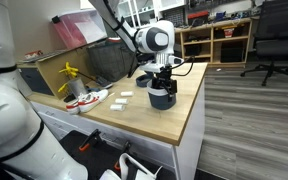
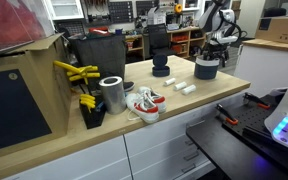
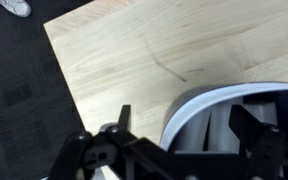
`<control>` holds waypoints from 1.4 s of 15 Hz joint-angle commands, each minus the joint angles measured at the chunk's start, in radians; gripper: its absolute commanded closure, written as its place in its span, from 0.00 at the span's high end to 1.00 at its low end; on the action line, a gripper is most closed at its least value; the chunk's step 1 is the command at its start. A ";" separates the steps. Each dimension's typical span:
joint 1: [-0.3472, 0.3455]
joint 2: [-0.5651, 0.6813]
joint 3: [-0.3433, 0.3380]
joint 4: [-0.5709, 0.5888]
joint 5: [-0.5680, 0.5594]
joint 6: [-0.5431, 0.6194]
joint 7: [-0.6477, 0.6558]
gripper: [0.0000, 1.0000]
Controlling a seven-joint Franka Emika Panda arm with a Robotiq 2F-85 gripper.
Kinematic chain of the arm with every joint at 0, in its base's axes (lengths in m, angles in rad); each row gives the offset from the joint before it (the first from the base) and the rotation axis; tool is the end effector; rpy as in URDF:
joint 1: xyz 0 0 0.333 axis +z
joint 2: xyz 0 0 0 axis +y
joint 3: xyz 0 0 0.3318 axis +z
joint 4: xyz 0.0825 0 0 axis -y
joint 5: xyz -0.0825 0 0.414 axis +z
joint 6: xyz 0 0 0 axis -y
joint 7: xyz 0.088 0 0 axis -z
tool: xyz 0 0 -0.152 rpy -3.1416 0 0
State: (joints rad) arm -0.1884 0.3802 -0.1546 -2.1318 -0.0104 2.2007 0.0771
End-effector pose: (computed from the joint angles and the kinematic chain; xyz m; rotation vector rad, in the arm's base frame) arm 0.5146 -0.1890 0.1554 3.0144 -0.6278 -0.4858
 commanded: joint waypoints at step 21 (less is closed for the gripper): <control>-0.013 -0.122 -0.108 -0.171 -0.305 -0.124 -0.042 1.00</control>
State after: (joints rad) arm -0.1966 0.3057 -0.2482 -2.2663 -0.2735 2.0821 0.0261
